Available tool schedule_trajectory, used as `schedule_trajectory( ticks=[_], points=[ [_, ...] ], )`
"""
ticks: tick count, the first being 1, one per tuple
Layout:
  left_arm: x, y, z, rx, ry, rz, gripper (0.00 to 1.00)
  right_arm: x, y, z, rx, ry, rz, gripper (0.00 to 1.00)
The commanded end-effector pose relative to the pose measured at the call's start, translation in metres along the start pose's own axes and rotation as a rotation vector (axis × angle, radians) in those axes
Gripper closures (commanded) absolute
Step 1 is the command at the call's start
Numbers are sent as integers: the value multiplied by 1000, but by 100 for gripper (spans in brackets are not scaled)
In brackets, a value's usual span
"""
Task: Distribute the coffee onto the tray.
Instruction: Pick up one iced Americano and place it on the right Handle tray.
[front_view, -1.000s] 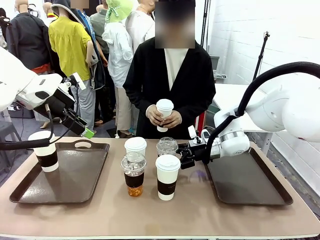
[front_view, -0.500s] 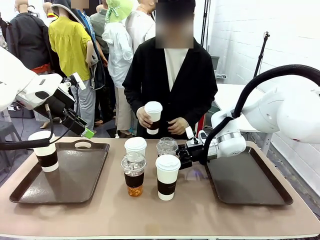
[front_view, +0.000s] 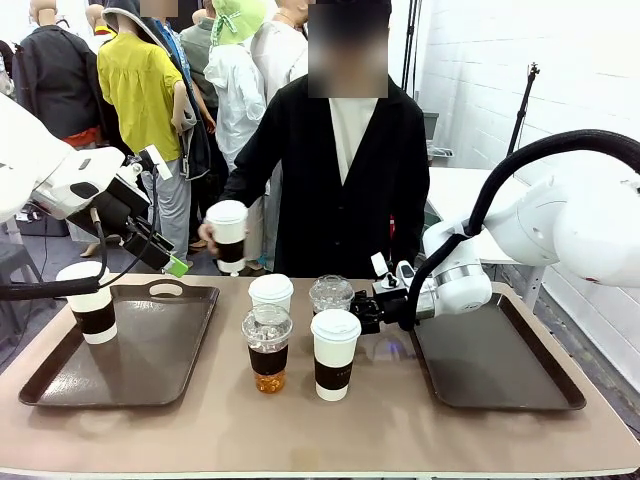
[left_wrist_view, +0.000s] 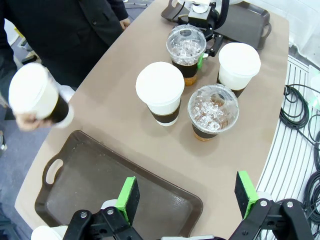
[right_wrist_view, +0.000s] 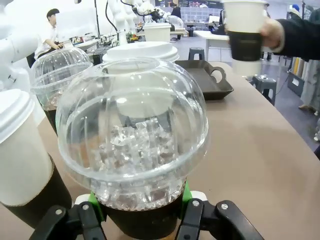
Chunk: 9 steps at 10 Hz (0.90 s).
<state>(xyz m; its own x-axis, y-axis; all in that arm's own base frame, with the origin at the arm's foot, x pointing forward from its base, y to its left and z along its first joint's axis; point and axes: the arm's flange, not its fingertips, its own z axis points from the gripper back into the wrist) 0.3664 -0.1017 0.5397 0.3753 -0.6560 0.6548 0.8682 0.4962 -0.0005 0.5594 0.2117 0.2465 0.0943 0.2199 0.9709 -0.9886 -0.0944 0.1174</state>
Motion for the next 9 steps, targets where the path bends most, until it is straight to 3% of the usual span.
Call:
schedule_trajectory(
  ticks=[1, 4, 9],
  points=[
    [-1, 2, 1, -10, -4, -6, 0, 0, -6, -3, 11, -26, -21, 38],
    [-1, 2, 1, -10, -4, -6, 0, 8, -5, 4, 14, -51, -20, 38],
    [-1, 2, 1, -10, -4, -6, 0, 62, 11, 75, -40, -51, -29, 38]
  ],
)
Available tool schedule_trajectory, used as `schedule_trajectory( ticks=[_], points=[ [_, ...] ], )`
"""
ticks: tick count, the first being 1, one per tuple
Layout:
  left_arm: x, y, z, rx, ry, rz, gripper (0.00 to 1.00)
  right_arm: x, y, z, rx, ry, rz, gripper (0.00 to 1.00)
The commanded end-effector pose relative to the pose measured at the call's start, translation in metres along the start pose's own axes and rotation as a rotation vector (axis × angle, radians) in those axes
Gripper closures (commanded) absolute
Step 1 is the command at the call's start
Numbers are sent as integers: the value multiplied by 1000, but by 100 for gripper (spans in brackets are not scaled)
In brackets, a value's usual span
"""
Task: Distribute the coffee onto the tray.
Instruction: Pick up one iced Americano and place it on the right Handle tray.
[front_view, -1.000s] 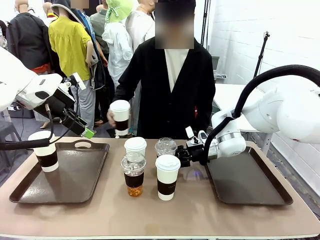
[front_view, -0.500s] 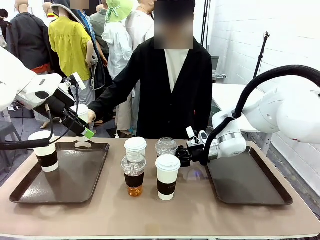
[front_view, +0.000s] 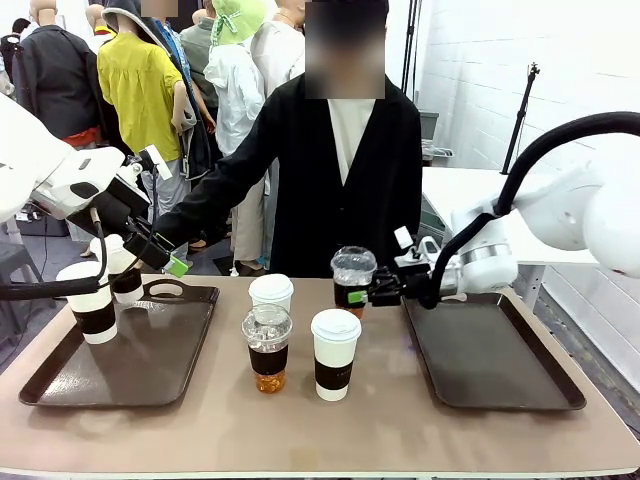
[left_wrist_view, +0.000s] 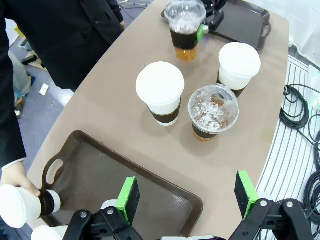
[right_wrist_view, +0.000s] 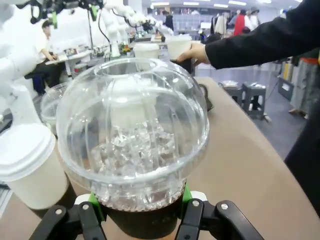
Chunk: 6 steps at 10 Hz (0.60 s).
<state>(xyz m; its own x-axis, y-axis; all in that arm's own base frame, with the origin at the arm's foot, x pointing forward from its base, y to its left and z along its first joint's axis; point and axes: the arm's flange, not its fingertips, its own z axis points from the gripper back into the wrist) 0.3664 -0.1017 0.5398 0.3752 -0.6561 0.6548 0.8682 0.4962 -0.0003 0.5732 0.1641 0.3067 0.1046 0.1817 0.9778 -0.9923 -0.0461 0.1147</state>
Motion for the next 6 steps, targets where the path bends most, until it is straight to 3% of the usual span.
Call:
schedule_trajectory(
  ticks=[1, 6],
  points=[
    [-1, 2, 1, -10, -4, -6, 0, 22, 19, 39, 6, 7, -38, 38],
    [-1, 2, 1, -10, -4, -6, 0, 17, 48, 139, -159, 40, -28, 38]
  ],
)
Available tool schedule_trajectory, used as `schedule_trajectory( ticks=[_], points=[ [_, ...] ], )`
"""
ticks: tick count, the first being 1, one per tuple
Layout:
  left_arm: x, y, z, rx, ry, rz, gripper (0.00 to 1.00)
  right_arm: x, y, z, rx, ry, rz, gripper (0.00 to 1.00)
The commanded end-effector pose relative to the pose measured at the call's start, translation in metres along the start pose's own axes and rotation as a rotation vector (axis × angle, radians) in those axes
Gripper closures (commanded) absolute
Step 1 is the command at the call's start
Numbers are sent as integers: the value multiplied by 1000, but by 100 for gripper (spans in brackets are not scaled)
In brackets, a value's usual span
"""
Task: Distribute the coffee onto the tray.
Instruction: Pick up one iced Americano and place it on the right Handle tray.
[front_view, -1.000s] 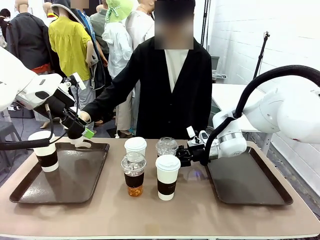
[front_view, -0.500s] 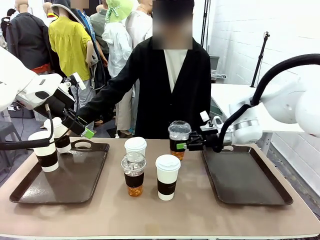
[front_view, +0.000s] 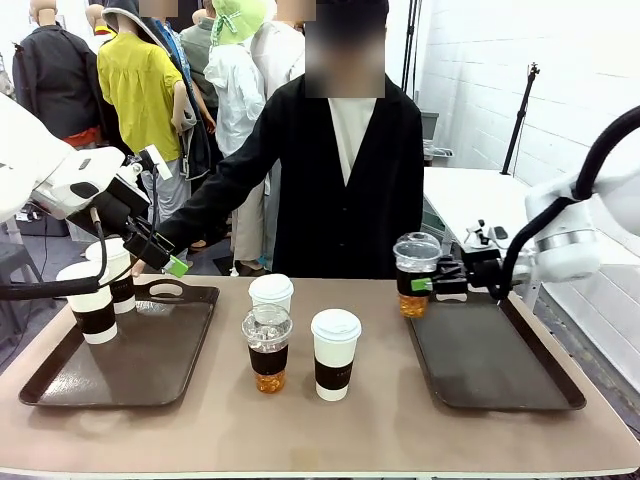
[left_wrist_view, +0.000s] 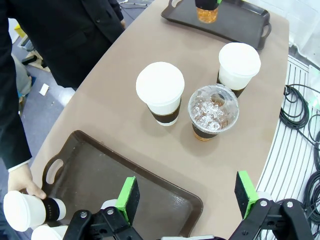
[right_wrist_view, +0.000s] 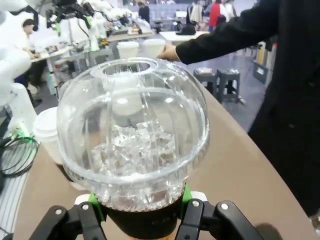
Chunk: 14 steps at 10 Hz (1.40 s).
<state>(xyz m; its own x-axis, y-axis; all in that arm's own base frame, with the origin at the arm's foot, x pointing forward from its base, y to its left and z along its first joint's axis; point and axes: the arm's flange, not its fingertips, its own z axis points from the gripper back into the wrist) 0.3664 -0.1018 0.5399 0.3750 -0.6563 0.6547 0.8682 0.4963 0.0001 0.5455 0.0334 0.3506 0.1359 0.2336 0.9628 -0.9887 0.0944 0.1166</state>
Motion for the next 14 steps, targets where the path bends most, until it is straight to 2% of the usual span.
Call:
schedule_trajectory(
  ticks=[1, 3, 7, 14],
  points=[
    [-1, 2, 1, -10, -4, -6, 0, -6, 12, 21, -44, -6, 2, 38],
    [-1, 2, 1, -10, -4, -6, 0, -28, 14, 39, -92, 30, 29, 38],
    [-1, 2, 1, -10, -4, -6, 0, -56, 12, 59, -216, 23, 56, 38],
    [-1, 2, 1, -10, -4, -6, 0, -98, -12, 40, -265, -79, 93, 38]
  ],
)
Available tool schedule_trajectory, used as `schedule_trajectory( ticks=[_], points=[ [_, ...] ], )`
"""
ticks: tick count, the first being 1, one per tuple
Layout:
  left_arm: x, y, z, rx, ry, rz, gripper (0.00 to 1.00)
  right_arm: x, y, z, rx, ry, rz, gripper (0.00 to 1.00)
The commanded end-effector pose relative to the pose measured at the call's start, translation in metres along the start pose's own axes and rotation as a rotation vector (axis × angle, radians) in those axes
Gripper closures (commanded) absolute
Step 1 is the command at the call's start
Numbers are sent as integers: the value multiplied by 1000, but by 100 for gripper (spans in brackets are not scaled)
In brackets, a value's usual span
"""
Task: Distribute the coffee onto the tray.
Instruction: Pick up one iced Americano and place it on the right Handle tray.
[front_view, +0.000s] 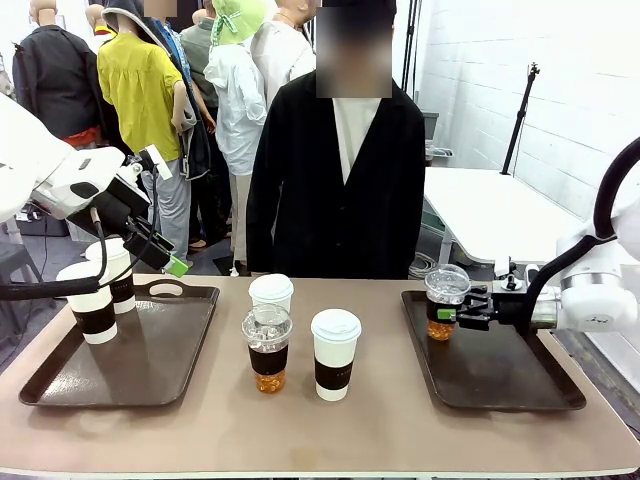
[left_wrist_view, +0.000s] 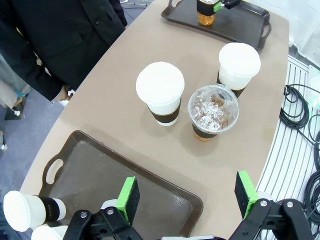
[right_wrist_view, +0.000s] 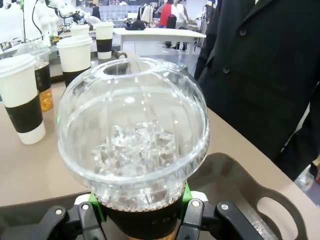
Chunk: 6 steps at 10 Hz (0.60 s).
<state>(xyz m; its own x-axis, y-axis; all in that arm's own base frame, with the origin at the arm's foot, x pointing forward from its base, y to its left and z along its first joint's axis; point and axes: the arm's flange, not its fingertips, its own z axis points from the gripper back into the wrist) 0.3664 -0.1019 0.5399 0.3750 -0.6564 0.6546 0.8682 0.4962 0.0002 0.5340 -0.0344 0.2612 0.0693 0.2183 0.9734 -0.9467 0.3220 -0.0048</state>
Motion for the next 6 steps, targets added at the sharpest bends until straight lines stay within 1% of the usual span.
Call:
schedule_trajectory(
  ticks=[1, 4, 5, 6],
  points=[
    [-1, 2, 1, -10, -4, -5, 0, 1, -7, -8, -13, -59, 23, 38],
    [-1, 2, 1, -10, -4, -5, 0, -7, -7, -8, -17, -73, -21, 38],
    [-1, 2, 1, -10, -4, -5, 0, -6, -7, -9, -12, -75, -41, 32],
    [-1, 2, 1, -10, -4, -5, 0, -6, -6, -8, -10, -76, -52, 12]
  ],
)
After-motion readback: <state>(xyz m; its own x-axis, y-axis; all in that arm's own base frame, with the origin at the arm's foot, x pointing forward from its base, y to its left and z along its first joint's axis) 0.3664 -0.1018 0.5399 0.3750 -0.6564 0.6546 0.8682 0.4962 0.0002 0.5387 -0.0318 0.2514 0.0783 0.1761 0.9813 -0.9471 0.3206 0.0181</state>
